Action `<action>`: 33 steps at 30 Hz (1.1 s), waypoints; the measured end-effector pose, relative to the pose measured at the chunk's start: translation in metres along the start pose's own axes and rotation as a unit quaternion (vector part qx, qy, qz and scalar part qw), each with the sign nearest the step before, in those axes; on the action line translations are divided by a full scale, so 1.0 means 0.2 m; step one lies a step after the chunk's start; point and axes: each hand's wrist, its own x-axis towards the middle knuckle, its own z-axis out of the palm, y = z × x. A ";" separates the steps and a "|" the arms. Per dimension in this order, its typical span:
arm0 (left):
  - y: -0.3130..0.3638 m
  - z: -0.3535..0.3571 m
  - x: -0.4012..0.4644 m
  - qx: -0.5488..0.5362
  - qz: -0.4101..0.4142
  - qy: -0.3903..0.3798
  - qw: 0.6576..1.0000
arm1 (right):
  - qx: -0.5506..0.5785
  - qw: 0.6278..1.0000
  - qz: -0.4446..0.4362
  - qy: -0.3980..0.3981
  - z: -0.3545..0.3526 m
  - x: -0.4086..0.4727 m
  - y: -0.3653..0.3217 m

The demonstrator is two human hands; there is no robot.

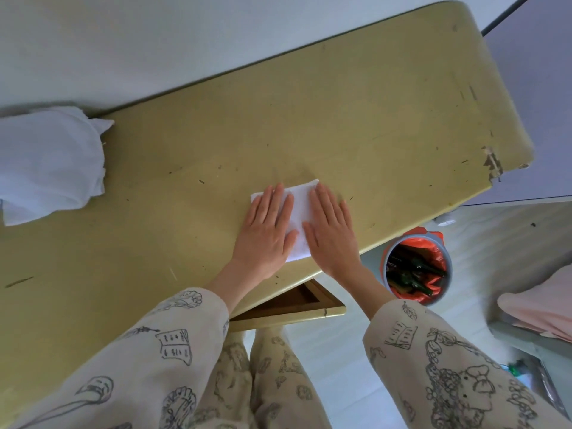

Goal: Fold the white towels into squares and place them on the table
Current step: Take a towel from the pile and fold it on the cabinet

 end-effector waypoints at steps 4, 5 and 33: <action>-0.01 -0.06 -0.05 0.001 -0.015 -0.034 0.999 | 0.131 0.970 0.201 0.028 -0.10 -0.03 -0.06; -0.01 -0.07 -0.07 0.002 -0.012 -0.036 0.999 | 0.146 0.961 0.235 0.025 -0.10 -0.05 -0.08; 0.01 -0.32 -0.62 -0.215 -0.127 -0.009 0.968 | 0.199 0.951 0.139 -0.193 -0.38 -0.26 -0.32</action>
